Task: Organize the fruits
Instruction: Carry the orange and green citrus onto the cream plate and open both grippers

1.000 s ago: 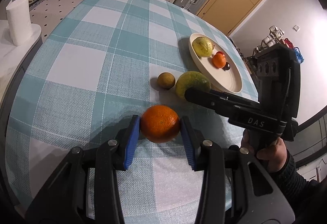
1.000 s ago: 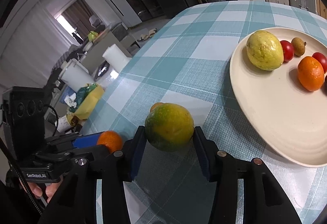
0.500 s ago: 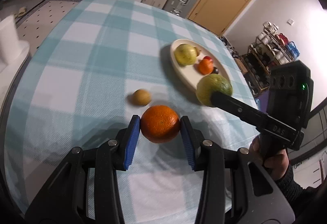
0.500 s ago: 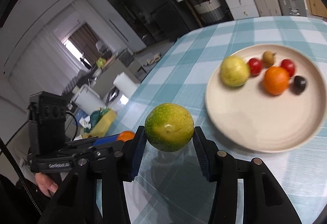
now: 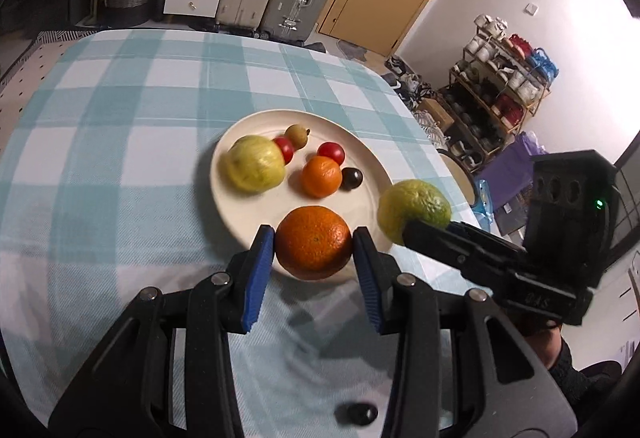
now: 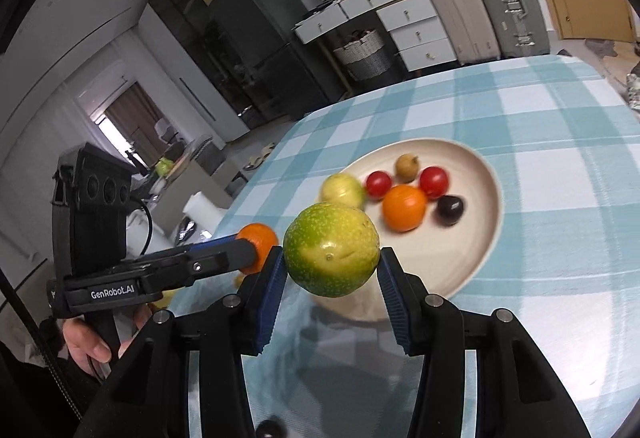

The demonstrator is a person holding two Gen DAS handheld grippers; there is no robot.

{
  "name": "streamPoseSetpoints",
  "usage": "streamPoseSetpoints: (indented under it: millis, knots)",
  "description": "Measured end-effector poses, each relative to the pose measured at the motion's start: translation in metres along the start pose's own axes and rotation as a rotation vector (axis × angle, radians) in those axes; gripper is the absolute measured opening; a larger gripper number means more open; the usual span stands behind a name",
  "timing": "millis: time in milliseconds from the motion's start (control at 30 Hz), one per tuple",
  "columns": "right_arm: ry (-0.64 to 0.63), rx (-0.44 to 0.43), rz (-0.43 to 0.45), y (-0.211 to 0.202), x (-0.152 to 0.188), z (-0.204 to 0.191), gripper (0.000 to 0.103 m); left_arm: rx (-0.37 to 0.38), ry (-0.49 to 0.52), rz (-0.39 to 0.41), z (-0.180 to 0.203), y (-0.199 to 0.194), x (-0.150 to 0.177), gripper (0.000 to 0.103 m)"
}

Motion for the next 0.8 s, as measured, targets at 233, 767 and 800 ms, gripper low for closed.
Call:
streamPoseSetpoints:
  millis: [233,767,800]
  knots:
    - [-0.035,0.066,-0.023,0.008,0.000,0.025,0.047,-0.001,-0.005,-0.055,0.005,0.054,-0.002,0.037]
    - [-0.073,0.094,-0.078,0.035,0.005,0.048,0.047,-0.012,0.037,-0.087,0.009,0.086,-0.008,0.037]
    - [-0.075,0.095,-0.084,0.037,0.006,0.048,0.048,-0.013,0.036,-0.087,0.009,0.086,-0.008,0.037]
Point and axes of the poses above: each gripper's, at about its wrist camera, not at the fingertips, and y roughly the way its jaws point, z to its right, x to its underside, the point moved 9 cm from there along y, roughly the way its jaws point, and after that the axes turned 14 degrees about z, right-handed, at the moved point
